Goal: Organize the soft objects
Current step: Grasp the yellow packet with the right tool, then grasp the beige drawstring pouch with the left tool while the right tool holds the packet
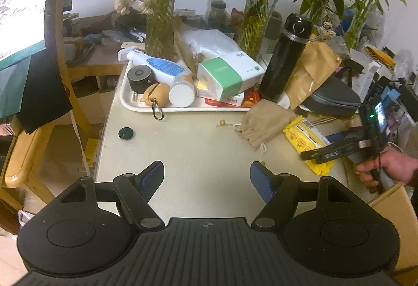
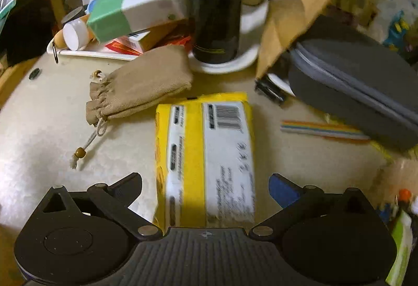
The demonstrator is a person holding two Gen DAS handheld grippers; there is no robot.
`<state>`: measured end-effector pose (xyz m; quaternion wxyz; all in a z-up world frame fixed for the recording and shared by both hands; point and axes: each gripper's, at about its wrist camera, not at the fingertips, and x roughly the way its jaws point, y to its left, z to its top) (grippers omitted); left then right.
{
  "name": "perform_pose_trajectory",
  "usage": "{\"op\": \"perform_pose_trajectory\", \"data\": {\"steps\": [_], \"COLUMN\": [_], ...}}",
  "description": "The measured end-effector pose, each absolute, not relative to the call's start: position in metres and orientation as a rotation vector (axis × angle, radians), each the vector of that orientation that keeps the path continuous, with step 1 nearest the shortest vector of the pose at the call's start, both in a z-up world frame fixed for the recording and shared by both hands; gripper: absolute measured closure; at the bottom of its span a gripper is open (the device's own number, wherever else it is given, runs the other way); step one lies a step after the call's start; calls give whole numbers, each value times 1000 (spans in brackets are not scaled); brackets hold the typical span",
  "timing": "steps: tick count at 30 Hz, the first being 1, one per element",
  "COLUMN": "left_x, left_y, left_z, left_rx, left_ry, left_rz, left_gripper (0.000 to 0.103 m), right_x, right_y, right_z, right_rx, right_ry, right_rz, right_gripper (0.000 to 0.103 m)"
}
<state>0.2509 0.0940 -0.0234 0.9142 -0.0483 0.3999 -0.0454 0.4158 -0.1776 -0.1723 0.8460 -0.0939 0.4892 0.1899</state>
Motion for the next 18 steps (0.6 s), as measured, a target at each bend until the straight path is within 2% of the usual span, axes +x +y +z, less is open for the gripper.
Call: {"op": "perform_pose_trajectory", "data": {"steps": [2,5,13,15,18], "left_x": [251,251,251,251,249], "left_y": [92,89,91,91,90], "left_z": [-23,-24,-25,-25,-25], "left_rx": [-95,-83,-86,-86,-83], "left_ry": [823,828,825,816,800], "left_rz": [-101,-106,-102,-110,-118], "left_gripper": [31,31,31,31,31], "right_x": [416,417,417,418,416], "right_y": [-170,-165,-172,-173,-175], "right_z": [-176,-182,-181,-177,-169], "right_rx": [-224,-264,-234,-216,-187], "right_ry": [1023,1014,1013,1022,1033], "right_rz": [406,385,376,386,408], "right_gripper": [2,14,33,41,44]}}
